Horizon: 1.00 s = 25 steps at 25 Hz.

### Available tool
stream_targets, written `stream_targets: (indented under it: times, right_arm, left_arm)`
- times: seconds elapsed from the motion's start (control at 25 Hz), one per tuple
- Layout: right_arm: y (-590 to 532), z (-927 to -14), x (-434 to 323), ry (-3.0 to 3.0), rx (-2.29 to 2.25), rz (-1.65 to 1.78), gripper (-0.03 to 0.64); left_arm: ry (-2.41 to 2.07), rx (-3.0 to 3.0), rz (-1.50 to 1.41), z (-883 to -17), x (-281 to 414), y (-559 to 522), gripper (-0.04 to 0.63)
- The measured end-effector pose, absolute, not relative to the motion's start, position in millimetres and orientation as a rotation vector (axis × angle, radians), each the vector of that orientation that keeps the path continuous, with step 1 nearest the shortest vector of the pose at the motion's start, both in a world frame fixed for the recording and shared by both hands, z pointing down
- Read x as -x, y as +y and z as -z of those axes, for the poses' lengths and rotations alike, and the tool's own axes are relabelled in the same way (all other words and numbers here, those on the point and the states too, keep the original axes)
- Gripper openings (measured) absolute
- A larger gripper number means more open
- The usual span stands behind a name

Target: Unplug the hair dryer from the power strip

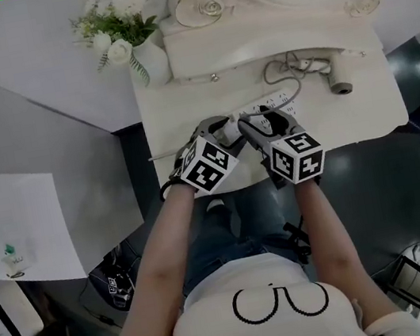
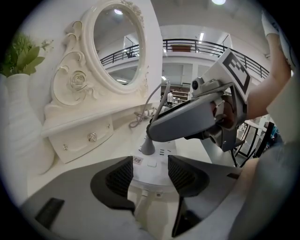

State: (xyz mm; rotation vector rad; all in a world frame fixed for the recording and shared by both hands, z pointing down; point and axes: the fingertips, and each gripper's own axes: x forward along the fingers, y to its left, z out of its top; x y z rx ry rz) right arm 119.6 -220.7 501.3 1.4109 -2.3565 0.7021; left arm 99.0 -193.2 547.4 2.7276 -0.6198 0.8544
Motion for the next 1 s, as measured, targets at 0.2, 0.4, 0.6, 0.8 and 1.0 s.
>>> stream_targets:
  times: [0.2, 0.4, 0.6, 0.8, 1.0]
  right_arm:
    - [-232.0, -515.3, -110.5, -2.284, -1.358, -0.614, 0.112]
    - [-233.4, -516.6, -108.7, -2.283, -1.377, -0.578, 0.040]
    - [-230.6, -515.4, -109.4, -2.277, -1.397, -0.548, 0.037]
    - [-237.6, -516.1, -105.0, -2.278, -1.284, -0.537, 0.035]
    - [-239.2, -512.4, -118.1, -2.385, -1.421, -0.841, 0.040]
  left_arm:
    - [-0.617, -2.726, -0.860, -547.1, -98.5, -193.1, 0.232]
    - [-0.626, -2.715, -0.863, -547.9, -98.5, -194.3, 0.232]
    - [-0.664, -2.699, -0.851, -547.8, -99.2, -195.3, 0.232]
    - [-0.658, -2.693, -0.875, -547.9, -98.7, -196.6, 0.232]
    - [-0.654, -2.673, -0.859, -547.7, -99.6, -202.4, 0.224]
